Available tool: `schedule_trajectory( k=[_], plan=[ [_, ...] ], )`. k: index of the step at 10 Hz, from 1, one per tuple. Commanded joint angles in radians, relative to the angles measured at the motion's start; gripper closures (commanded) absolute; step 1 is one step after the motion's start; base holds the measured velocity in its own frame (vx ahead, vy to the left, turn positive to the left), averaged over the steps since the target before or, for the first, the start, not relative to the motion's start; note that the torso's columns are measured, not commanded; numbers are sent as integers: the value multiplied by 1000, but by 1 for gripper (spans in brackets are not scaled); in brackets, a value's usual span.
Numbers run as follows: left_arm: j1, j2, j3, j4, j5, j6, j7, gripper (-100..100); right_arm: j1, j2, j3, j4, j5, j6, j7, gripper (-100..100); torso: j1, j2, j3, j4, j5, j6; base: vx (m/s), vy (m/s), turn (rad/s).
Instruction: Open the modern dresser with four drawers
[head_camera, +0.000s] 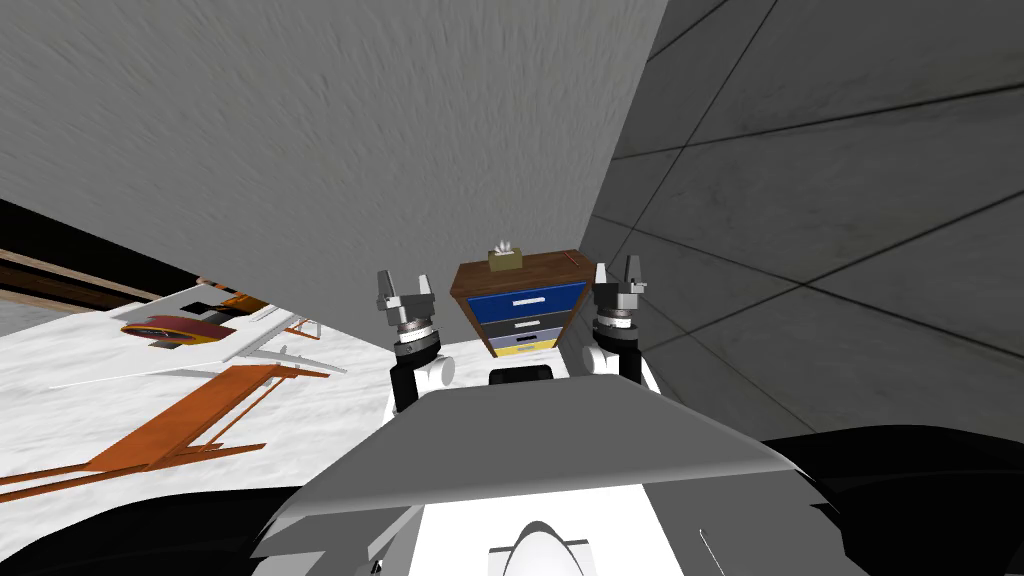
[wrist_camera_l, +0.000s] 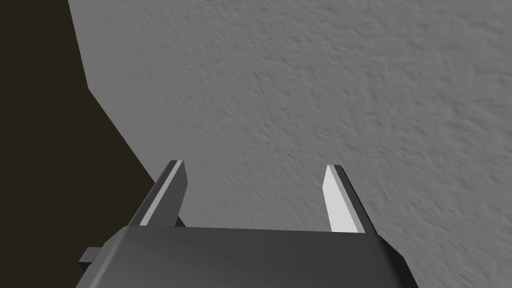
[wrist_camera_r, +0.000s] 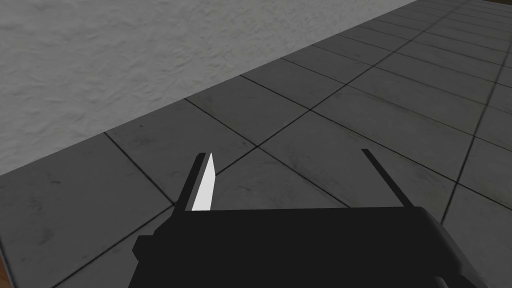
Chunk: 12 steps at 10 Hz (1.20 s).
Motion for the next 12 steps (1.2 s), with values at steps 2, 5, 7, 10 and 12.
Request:
schedule_trajectory(
  k=[2, 5, 7, 10, 12],
  plan=[
    [0, 0, 0, 0, 0, 0, 0, 0, 0, 0, 0, 0, 0, 0, 0, 0, 0, 104, -209, 105, 0, 0, 0, 0, 0],
    [0, 0, 0, 0, 0, 0, 0, 0, 0, 0, 0, 0, 0, 0, 0, 0, 0, 322, -644, 322, 0, 0, 0, 0, 0],
    [0, 0, 0, 0, 0, 0, 0, 0, 0, 0, 0, 0, 0, 0, 0, 0, 0, 470, -939, 470, 0, 0, 0, 0, 0],
    [0, 0, 0, 0, 0, 0, 0, 0, -1, -42, 5, 10, -6, -6, -22, -100, 0, 691, -1382, 691, 0, 0, 2, 2, 4],
    [0, 0, 0, 0, 0, 0, 0, 0, -3, -98, 16, 34, -22, -21, -75, -100, 0, 734, -1471, 734, 0, 0, 8, 13, 25]
  ],
)
